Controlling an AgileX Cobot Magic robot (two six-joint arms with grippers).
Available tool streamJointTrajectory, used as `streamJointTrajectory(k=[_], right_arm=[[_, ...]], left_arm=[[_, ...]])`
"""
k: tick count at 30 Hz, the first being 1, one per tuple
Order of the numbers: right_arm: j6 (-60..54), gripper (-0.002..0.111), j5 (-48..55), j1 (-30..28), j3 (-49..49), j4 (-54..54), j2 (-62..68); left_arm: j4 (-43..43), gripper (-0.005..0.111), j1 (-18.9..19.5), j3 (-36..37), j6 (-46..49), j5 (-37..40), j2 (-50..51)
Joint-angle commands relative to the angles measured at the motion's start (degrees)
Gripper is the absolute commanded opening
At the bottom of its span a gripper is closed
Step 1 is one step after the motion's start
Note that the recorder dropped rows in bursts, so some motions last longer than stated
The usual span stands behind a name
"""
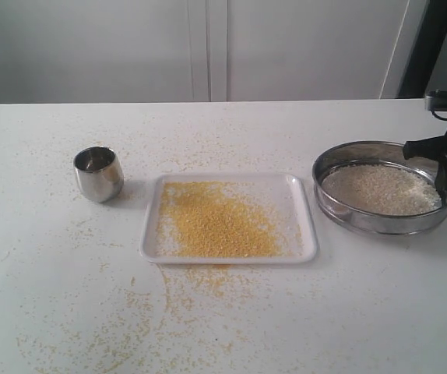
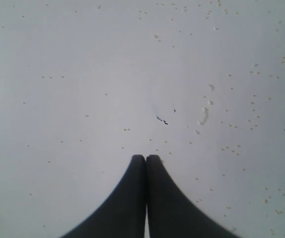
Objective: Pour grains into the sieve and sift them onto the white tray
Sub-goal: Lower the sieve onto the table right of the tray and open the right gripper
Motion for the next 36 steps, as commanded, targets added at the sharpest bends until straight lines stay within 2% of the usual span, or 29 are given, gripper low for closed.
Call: streamJointTrajectory(k=[1, 31, 34, 35, 36], right_arm=[[-0.52, 0.000, -5.22, -0.35, 1.68, 1.32, -0.83], [-4.89, 0.000, -9.00, -0.35, 5.05, 1.18, 1.00], [-5.96, 0.009, -8.27, -0.35, 5.05, 1.09, 1.05], [-5.96, 0.019, -8.01, -0.35, 5.05, 1.09, 1.05], [-5.96, 0.023, -7.89, -0.35, 5.05, 1.09, 1.05]], left_arm=[[0.26, 0.000, 0.10, 0.19, -0.30, 0.52, -0.64], [0.26, 0.000, 0.10, 0.19, -0.30, 0.52, -0.64], [0.26, 0.000, 0.10, 0.19, -0.30, 0.52, -0.64], [0.26, 0.000, 0.10, 0.19, -0.30, 0.52, -0.64], [0.26, 0.000, 0.10, 0.19, -0.30, 0.52, -0.64]])
